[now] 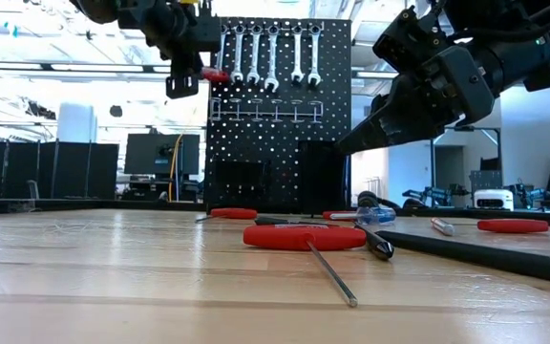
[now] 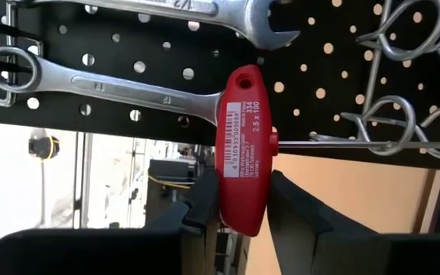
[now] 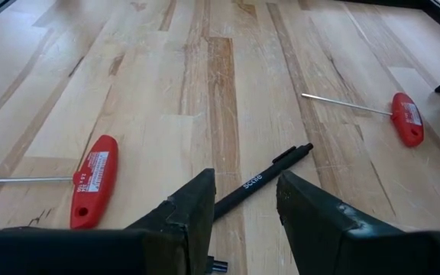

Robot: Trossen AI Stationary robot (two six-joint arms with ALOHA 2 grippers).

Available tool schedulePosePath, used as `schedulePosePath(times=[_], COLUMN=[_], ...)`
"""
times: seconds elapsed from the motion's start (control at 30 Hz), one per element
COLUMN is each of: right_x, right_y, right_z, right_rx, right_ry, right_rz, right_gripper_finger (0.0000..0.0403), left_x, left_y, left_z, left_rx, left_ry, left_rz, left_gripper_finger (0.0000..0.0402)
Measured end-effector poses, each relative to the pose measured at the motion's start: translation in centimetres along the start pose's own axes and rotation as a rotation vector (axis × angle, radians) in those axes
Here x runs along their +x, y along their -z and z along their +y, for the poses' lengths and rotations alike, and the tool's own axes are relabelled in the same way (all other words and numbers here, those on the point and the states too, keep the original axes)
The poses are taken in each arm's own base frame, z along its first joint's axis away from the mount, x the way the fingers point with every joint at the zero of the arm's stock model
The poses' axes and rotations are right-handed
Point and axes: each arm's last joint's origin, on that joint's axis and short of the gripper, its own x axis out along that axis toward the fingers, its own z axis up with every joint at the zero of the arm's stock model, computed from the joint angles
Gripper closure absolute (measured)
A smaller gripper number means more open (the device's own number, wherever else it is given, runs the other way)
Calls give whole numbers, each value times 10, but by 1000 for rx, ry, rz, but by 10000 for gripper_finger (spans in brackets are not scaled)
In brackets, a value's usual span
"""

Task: Hang tools onto peg board
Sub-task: Hang the allen wrench on the peg board

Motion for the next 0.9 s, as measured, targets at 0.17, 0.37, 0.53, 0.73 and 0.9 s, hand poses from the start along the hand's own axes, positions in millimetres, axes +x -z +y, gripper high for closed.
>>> schedulePosePath(times=[0.17,0.37,0.53,0.73,0.9], right_x=[0,0,0,0,0], right_y=[0,0,0,-1,-3], right_z=[0,0,0,0,0], right_rx=[1,0,1,-1,-7], right_ry=[0,0,0,0,2], right_rz=[0,0,0,-11,-26], right_gripper_finger=[251,251,251,251,251], left_x=[-5,-14,-27,-44,-54], left_y=[-4,-9,-15,-21,-23], left_z=[8,21,24,23,27], left_rx=[-32,-34,-25,-34,-38], left_ry=[-45,-110,-122,-111,-114], left_rz=[-10,-47,-95,-162,-204], left_gripper_finger=[322,341,346,347,348])
